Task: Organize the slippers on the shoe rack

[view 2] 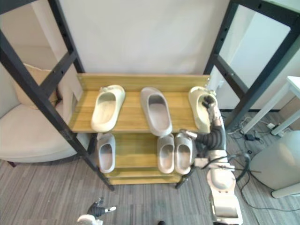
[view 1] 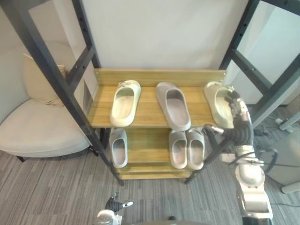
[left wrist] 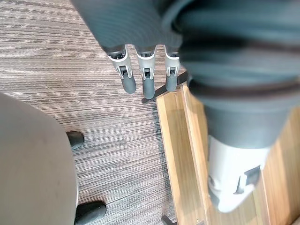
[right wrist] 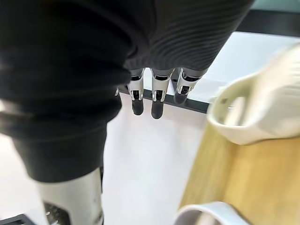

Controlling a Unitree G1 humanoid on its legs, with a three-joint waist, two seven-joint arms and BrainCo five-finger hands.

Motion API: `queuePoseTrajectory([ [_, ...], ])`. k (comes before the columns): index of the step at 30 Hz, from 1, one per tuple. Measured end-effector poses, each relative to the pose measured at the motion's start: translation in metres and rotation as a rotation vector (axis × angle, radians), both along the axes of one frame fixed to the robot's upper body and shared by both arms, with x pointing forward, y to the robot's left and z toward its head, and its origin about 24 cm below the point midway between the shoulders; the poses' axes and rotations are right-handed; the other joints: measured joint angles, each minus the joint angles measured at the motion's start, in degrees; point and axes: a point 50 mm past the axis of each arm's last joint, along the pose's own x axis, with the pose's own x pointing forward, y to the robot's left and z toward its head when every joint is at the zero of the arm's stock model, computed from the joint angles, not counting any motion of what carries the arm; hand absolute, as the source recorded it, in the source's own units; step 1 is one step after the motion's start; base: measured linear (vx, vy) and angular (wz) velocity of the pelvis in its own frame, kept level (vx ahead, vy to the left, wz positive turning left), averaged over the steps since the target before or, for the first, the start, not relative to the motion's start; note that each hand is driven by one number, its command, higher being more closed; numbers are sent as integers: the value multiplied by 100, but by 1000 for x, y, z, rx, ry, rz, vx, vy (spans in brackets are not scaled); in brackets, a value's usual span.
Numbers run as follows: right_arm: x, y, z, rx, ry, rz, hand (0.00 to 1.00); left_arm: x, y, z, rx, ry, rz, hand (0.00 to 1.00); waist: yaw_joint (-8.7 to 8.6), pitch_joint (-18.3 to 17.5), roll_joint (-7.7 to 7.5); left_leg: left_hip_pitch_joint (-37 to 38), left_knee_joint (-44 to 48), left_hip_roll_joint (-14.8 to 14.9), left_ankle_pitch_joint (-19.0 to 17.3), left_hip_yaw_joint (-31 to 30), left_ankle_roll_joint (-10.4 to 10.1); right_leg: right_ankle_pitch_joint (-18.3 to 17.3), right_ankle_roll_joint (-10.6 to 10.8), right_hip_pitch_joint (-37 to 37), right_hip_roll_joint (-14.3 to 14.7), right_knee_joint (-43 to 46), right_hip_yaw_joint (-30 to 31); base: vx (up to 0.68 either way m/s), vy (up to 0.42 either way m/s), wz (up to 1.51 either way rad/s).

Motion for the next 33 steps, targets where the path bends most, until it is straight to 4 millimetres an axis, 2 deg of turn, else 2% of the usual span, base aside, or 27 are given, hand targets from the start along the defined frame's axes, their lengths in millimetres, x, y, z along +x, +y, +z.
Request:
queuePoseTrajectory([
  [2,7,-2,5,-12,-13,4,0,1,0,0,-5,-4,-3,0,9,-9,-15,-65,2,-6,1,-22,1,0,0,-20,-1,-19,-22,25,-11,6],
  [7,31,-12,1,-37,40,-21,0,3,0,2,-10,-14,-8,0,54,-16,-70,-182,5,-22,9,-116,13,0,-1,-83,-8,-42,-110,15,-17,10],
  [13,56,-24,10,-79,67,-50,0,4,0,2,-12,-18,-9,0,77,-14,-87,-205,4,-31,9,-175,14,0,-1,-83,-15,-41,-129,6,-3,4],
  [21,79,-22,15,-98,103,-40,0,5,1,3,-10,-29,-9,0,89,15,-143,-234,5,-48,22,-231,32,-1,-4,-94,-27,-41,-159,-16,-8,2],
  [27,88,-26,10,-121,163,-42,0,7,3,5,-8,-42,-10,0,123,45,-195,-271,5,-79,43,-328,56,-1,-4,-93,-55,-36,-256,-11,-4,9],
  [33,97,-19,6,-139,198,-22,0,8,3,5,-8,-46,-11,0,157,50,-202,-273,0,-80,42,-340,57,1,-6,-96,-57,-23,-263,0,0,0],
])
